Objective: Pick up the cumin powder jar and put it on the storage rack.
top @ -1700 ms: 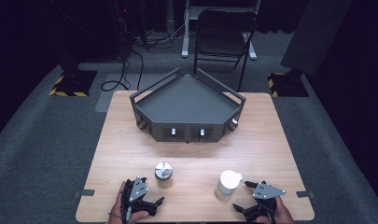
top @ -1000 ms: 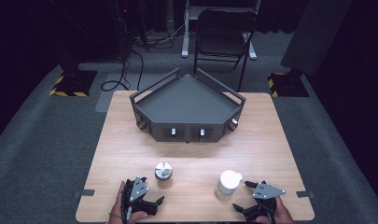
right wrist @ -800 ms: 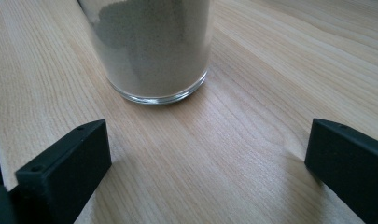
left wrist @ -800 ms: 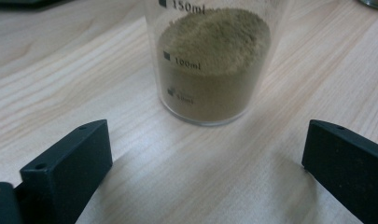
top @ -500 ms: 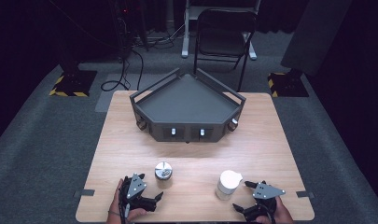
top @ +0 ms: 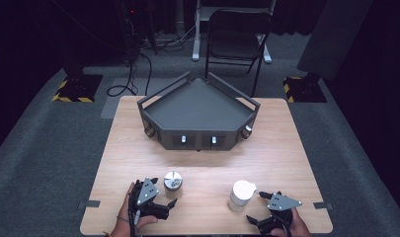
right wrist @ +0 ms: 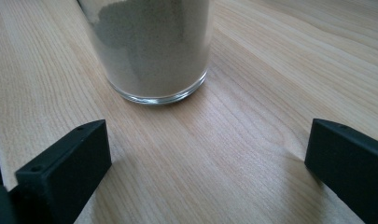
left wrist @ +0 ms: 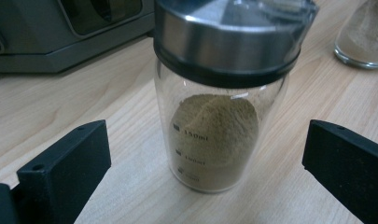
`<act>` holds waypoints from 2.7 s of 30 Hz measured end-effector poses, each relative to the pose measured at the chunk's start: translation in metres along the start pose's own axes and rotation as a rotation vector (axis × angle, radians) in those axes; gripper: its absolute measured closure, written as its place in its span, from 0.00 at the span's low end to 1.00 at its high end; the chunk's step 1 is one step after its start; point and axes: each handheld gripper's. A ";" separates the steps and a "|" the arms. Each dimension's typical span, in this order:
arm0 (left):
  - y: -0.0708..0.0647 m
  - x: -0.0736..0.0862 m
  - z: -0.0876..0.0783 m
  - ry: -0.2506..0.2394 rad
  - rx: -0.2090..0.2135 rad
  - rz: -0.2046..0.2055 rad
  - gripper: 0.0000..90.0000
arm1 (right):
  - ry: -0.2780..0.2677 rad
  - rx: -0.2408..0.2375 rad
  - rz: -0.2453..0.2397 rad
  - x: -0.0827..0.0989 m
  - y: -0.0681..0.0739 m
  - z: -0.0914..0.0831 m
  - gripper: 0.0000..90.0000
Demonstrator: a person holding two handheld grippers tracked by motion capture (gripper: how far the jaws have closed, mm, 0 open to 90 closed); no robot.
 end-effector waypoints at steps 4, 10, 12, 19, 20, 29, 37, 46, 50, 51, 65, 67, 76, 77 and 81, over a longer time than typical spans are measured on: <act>0.003 -0.004 0.000 -0.008 0.005 -0.005 0.01 | 0.000 0.000 0.000 0.000 0.000 0.000 0.00; 0.007 -0.011 0.000 -0.026 0.023 -0.009 0.01 | 0.000 0.000 0.000 0.000 0.000 0.000 0.00; 0.008 -0.014 0.001 -0.025 0.027 -0.003 0.01 | 0.000 0.000 0.000 0.000 0.000 0.000 0.00; 0.011 -0.019 0.005 -0.031 0.033 0.000 0.01 | 0.000 0.000 0.000 0.000 0.000 0.000 0.00; 0.012 -0.019 0.007 -0.031 0.038 -0.003 0.01 | 0.000 0.000 0.000 0.000 0.000 0.000 0.00; 0.021 -0.020 0.017 -0.046 0.062 -0.014 0.06 | 0.000 0.000 0.000 0.000 0.000 0.000 0.00; 0.032 -0.018 0.024 -0.055 0.122 -0.009 0.26 | 0.000 0.000 0.000 0.000 0.000 0.000 0.00; 0.032 -0.021 0.027 -0.058 0.123 -0.002 0.34 | 0.000 0.000 0.000 0.000 0.000 0.000 0.00; 0.030 -0.028 0.028 -0.034 0.114 -0.013 0.35 | 0.000 0.000 0.000 0.000 0.000 0.000 0.00; 0.030 -0.029 0.028 -0.031 0.113 -0.017 0.35 | 0.000 0.000 0.000 0.000 0.000 0.000 0.00; 0.030 -0.051 0.020 -0.032 0.095 -0.050 0.35 | 0.000 0.004 0.002 0.000 0.001 0.000 0.00; 0.030 -0.057 0.017 -0.033 0.089 -0.049 0.35 | 0.000 0.004 0.002 0.000 0.001 0.000 0.00; 0.034 -0.084 0.008 -0.040 0.067 -0.063 0.35 | 0.000 0.005 0.003 0.000 0.001 0.000 0.00; 0.036 -0.087 0.007 -0.041 0.066 -0.063 0.35 | 0.000 0.005 0.003 0.000 0.001 0.000 0.00; 0.040 -0.098 0.006 -0.055 0.060 -0.077 0.35 | 0.000 0.006 0.003 0.000 0.001 0.000 0.00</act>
Point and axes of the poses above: each handheld gripper's, and its own axes: z roughly forward along the jaws, x roughly out of its underside, y roughly to its left, and after that the axes turned 3 degrees about x, right-handed
